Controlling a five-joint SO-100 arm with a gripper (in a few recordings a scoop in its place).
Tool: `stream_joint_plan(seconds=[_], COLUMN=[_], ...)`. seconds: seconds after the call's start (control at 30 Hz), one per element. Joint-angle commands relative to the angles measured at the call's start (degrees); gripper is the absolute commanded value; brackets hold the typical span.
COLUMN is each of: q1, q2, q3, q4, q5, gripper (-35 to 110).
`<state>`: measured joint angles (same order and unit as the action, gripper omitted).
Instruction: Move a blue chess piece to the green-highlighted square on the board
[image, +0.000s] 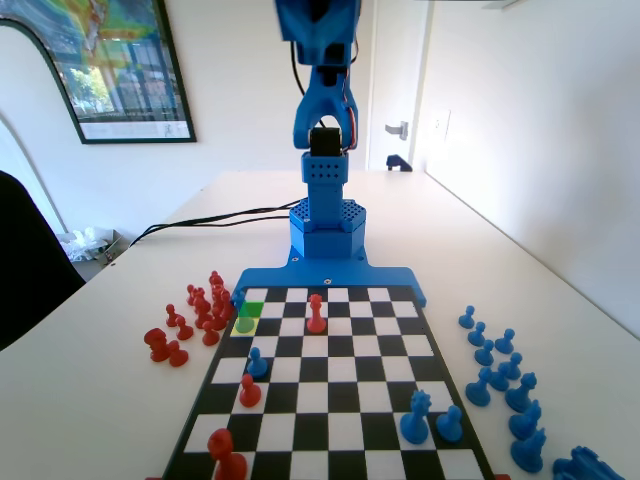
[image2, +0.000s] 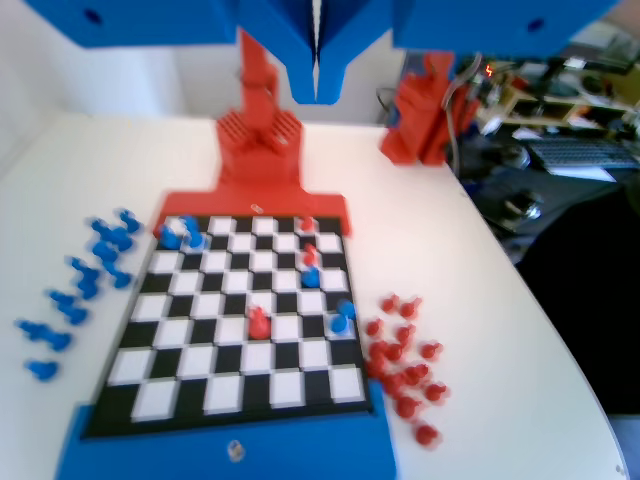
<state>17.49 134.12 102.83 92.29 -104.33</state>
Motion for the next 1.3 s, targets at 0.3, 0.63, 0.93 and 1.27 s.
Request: stream_joint_plan(seconds=[0.3, 0.63, 0.93, 1.27], q1=[10.6, 8.3, 7.2, 9.8], q2=[-21.9, -35.7, -33.7, -33.0], q3=[-7.6, -7.8, 10.1, 18.2], q4=[-1.6, -11.3, -26.8, -35.1], q5=[-13.1, -14.7, -17.3, -20.4], gripper=[1, 1, 7, 11])
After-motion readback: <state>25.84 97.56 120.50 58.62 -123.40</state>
